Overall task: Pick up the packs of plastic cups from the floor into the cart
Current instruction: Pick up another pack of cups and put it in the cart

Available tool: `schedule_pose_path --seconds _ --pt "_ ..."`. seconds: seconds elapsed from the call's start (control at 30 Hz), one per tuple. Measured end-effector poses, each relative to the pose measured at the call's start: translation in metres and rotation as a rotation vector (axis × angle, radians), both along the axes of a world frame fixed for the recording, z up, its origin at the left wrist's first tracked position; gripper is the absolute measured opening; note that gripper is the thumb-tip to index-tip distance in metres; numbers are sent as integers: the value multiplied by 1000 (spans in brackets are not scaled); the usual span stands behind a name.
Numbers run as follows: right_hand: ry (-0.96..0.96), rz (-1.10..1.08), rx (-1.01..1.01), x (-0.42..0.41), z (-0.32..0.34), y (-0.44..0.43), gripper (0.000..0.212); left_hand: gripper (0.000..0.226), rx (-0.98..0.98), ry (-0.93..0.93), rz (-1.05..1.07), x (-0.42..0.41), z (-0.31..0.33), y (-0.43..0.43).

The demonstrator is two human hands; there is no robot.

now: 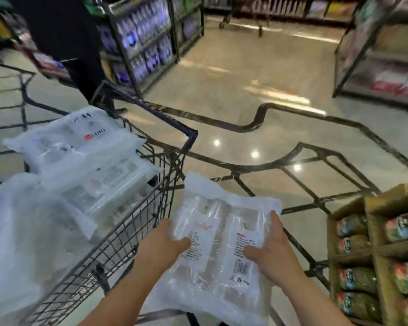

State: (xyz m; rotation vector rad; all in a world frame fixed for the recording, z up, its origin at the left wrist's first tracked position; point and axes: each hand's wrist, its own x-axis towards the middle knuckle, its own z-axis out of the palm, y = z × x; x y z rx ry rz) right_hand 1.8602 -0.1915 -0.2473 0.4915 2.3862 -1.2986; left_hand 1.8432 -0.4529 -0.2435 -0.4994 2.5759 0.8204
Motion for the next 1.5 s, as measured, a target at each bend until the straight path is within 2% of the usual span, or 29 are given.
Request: schedule_pose_path --seconds 0.23,0.33,0.43,0.57,0.67,0.73,0.8,0.97,1.03,1.13,1.33,1.43,1.5 --pt "84 132 70 19 67 -124 115 52 112 116 120 53 60 -132" --pt "101 172 92 26 81 -202 117 60 120 173 172 87 79 -206" --pt "99 175 47 33 105 -273 115 58 21 252 191 118 117 -274" --pt "199 158 -163 32 158 -347 112 52 -107 399 163 119 183 -352" --pt "245 223 -167 16 185 -399 113 55 -128 450 189 112 211 -405" --pt "222 273 -119 5 190 -439 117 52 -117 418 220 110 219 -444" --pt "178 313 -52 -6 185 -481 118 48 -111 342 231 101 213 -482" --pt "11 314 62 -18 137 -545 120 63 -64 181 271 74 144 -526" --pt "-26 294 90 -20 116 -544 119 68 15 181 283 68 117 -524" --pt "-30 241 101 -27 104 -534 114 56 46 224 269 55 99 -519" --pt "-11 211 152 -29 90 -517 97 69 101 183 308 52 92 -499" --pt "17 192 202 -25 82 -515 93 83 35 177 293 55 92 -495" --pt "57 193 257 -21 85 -516 89 90 -103 206 267 53 94 -492"
